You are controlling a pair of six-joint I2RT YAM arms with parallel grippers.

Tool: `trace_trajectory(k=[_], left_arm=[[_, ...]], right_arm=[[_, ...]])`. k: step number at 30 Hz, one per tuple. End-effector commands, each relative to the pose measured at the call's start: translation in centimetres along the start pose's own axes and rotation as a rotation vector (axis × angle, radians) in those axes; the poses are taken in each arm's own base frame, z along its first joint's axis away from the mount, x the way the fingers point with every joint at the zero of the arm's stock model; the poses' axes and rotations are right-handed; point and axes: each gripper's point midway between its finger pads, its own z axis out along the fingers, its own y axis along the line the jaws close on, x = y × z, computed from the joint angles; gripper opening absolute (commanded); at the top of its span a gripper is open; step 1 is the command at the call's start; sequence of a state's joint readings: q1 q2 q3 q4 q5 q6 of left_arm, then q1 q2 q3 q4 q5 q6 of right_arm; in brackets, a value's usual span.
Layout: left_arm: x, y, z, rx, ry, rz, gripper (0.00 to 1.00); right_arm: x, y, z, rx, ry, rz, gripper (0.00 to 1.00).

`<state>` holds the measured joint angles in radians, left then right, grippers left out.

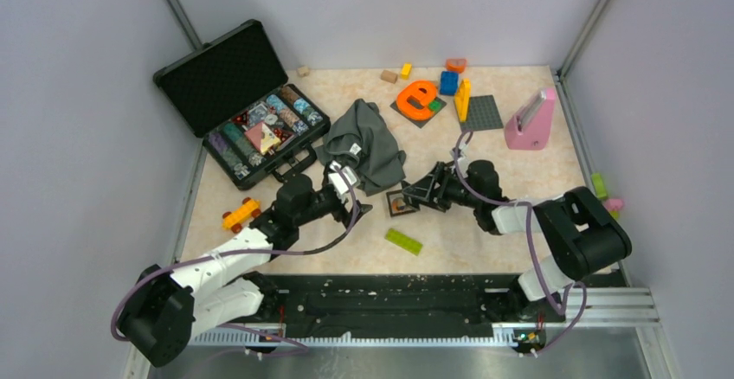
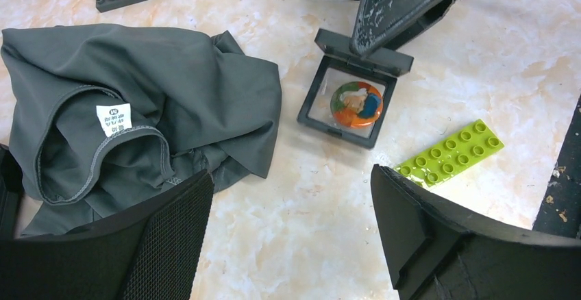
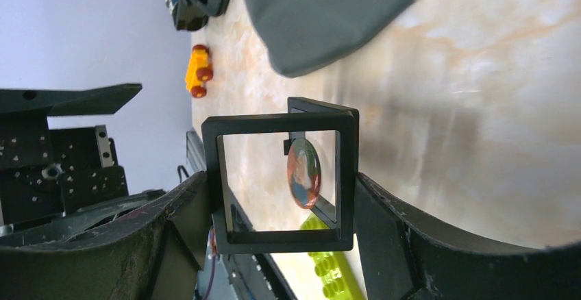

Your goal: Remove the brooch from the garment

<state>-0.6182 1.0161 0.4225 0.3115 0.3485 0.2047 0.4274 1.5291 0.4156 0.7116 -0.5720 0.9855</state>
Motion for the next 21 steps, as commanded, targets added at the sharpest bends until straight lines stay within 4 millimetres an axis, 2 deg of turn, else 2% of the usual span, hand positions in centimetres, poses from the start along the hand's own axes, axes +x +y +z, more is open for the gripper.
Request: trace_trajectory(k=[1,10,14,21], left_arm=[[-1.5,0.0,-0.1,-0.005,-0.053,0.012,0.88],[-1.4,0.6,-0.4,-0.044,-0.053,0.01,0.89],[-1.5,0.9,-0.7,-0.071,-0.067,0.008,0.9],[-1.6,1.0,-0.8,-0.082,-0.076,0.006,0.9]], right_arm=[[-1.8,-0.8,-1.2,-0.012,-0.045,-0.059,0.53],[-3.7,-4.0,-2.5,0.073,-0.076,-0.061,0.53],[-4.1,-6.1,-3.0,0.208,-0.077,-0.1,0.55],[-5.4,-8.1,-5.0,0.413,-0.108,-0.186,0.57]])
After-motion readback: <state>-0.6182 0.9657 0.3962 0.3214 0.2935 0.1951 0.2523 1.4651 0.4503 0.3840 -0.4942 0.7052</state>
